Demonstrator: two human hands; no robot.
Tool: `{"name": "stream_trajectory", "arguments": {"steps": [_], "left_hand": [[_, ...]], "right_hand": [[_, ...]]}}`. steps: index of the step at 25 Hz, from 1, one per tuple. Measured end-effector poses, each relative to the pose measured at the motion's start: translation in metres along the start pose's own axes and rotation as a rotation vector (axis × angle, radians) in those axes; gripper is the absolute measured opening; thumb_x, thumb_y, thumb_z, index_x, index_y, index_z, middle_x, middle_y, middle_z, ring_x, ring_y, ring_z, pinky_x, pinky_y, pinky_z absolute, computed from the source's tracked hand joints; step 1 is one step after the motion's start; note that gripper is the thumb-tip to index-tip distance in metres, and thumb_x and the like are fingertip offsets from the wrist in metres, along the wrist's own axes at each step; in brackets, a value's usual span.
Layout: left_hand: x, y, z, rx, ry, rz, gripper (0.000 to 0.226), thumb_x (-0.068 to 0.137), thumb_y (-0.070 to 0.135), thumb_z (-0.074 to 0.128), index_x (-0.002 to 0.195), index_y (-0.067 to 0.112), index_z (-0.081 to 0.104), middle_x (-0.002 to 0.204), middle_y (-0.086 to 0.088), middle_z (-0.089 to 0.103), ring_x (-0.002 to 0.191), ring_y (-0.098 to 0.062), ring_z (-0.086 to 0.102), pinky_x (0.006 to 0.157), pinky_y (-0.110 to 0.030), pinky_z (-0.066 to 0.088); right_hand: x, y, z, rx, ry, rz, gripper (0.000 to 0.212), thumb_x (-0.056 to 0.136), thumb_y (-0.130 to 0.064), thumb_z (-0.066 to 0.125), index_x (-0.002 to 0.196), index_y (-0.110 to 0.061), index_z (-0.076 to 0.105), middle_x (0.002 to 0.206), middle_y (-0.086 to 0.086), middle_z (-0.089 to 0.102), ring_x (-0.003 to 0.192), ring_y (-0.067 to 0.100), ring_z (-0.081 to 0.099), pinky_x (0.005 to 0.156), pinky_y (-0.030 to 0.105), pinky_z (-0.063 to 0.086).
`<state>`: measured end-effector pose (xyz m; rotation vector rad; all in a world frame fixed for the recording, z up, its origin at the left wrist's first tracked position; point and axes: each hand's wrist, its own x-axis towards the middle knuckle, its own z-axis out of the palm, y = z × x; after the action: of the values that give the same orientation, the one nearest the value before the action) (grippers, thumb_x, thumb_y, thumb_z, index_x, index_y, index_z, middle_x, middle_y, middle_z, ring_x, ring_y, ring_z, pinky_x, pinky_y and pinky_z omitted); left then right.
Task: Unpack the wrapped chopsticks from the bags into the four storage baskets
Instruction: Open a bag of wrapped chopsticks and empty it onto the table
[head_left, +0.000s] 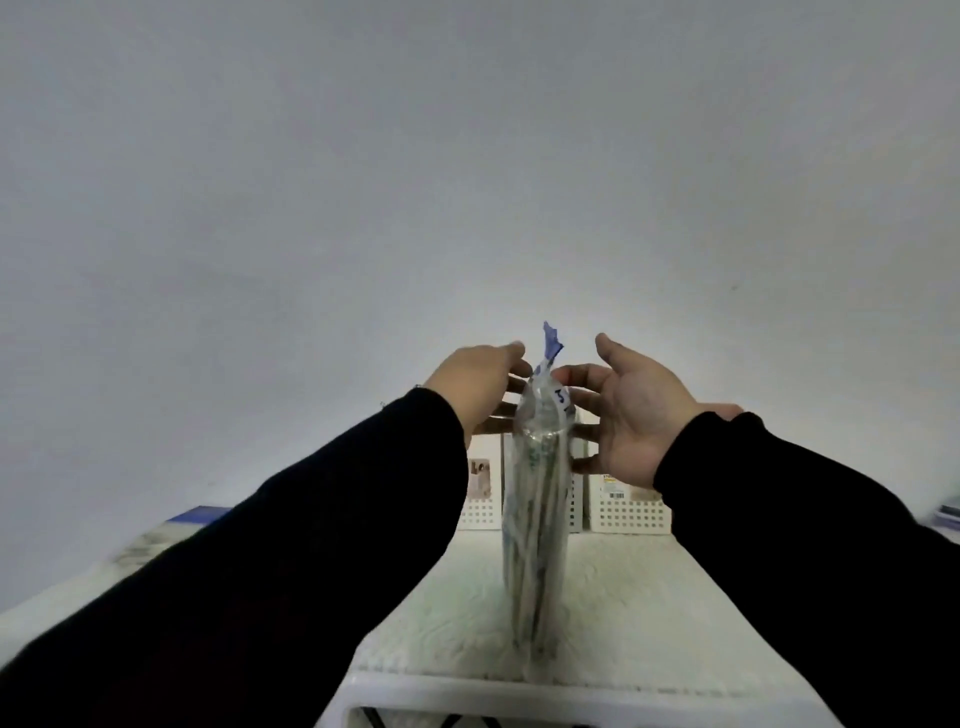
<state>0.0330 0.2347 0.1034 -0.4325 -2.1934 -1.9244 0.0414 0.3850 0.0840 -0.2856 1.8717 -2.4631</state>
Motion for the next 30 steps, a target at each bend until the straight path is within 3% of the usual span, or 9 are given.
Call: {"name": "stream_trajectory", "arguments": {"steps": [3,6,11,14,17,22,25,27,30], "left_hand": [[0.004,0.023,-0.004,0.138,-0.041,-0.063,0.04,0.088,0.051,0.056,0.079,0.012,0.062,0.067,-0.004,0.065,0.056,-0.021,0.063,0.065,-0.03,0.054],[0.002,0.031,-0.003,0.17,-0.017,-0.027,0.02,0.087,0.027,0.056,0.075,0.013,0.061,0.062,-0.003,0.06,0.049,-0.018,0.058,0.061,-0.027,0.051],[0.002,0.025,-0.005,-0.077,-0.029,0.009,0.012,0.087,0.012,0.051,0.082,0.009,0.062,0.065,-0.005,0.055,0.055,-0.02,0.051,0.062,-0.029,0.043],[0.001,0.019,-0.006,-0.192,-0.14,-0.007,0.025,0.081,0.017,0.056,0.101,0.005,0.065,0.089,-0.013,0.063,0.074,-0.027,0.058,0.082,-0.039,0.051],[-0.001,0.014,-0.005,-0.243,-0.198,-0.002,0.038,0.071,0.022,0.059,0.103,0.004,0.069,0.1,-0.017,0.064,0.093,-0.032,0.054,0.102,-0.049,0.041],[-0.003,0.007,-0.007,-0.296,-0.186,0.009,0.023,0.085,0.017,0.052,0.099,0.003,0.065,0.094,-0.017,0.061,0.088,-0.03,0.051,0.085,-0.04,0.04],[-0.008,0.011,-0.01,-0.276,-0.183,0.04,0.017,0.089,0.012,0.05,0.078,0.004,0.061,0.075,-0.014,0.059,0.065,-0.024,0.051,0.073,-0.034,0.041],[-0.012,0.016,-0.012,-0.219,-0.228,0.096,0.012,0.086,0.011,0.056,0.076,0.005,0.059,0.075,-0.014,0.055,0.064,-0.022,0.048,0.074,-0.035,0.039],[-0.02,0.02,-0.012,-0.098,-0.285,0.196,0.023,0.092,0.006,0.053,0.069,0.007,0.053,0.06,-0.008,0.054,0.053,-0.017,0.049,0.061,-0.026,0.043]], "right_hand": [[-0.001,0.0,0.007,-0.028,-0.016,0.016,0.055,0.092,-0.06,0.034,0.079,-0.017,0.067,0.099,0.002,0.062,0.088,0.027,0.055,0.081,0.042,0.045],[-0.001,0.0,0.01,-0.069,-0.036,0.022,0.054,0.092,-0.058,0.036,0.078,-0.017,0.069,0.099,0.003,0.063,0.094,0.028,0.054,0.088,0.045,0.044],[-0.001,-0.009,0.02,-0.253,0.134,-0.095,0.046,0.089,-0.05,0.05,0.062,-0.015,0.064,0.08,0.002,0.059,0.071,0.02,0.048,0.063,0.03,0.04],[0.004,-0.021,0.03,-0.289,0.18,-0.169,0.046,0.086,-0.05,0.055,0.057,-0.015,0.052,0.068,0.005,0.049,0.051,0.018,0.037,0.054,0.027,0.033],[0.005,-0.028,0.033,-0.382,0.191,-0.148,0.042,0.082,-0.052,0.057,0.056,-0.02,0.049,0.059,0.002,0.044,0.041,0.015,0.031,0.048,0.022,0.026],[0.002,-0.025,0.028,-0.364,0.075,-0.166,0.025,0.09,-0.036,0.053,0.074,-0.017,0.057,0.064,0.003,0.051,0.042,0.015,0.032,0.044,0.022,0.024],[-0.004,-0.028,0.019,-0.316,-0.057,-0.16,0.024,0.094,-0.025,0.051,0.076,-0.011,0.058,0.063,0.004,0.055,0.045,0.015,0.04,0.046,0.024,0.031],[-0.01,-0.033,0.015,-0.272,-0.148,-0.158,0.02,0.093,-0.017,0.052,0.077,-0.007,0.059,0.064,0.006,0.057,0.048,0.014,0.047,0.047,0.024,0.04],[-0.015,-0.033,0.017,-0.211,-0.132,-0.168,0.017,0.088,-0.008,0.052,0.072,-0.003,0.058,0.059,0.009,0.057,0.046,0.015,0.05,0.044,0.022,0.045]]}}
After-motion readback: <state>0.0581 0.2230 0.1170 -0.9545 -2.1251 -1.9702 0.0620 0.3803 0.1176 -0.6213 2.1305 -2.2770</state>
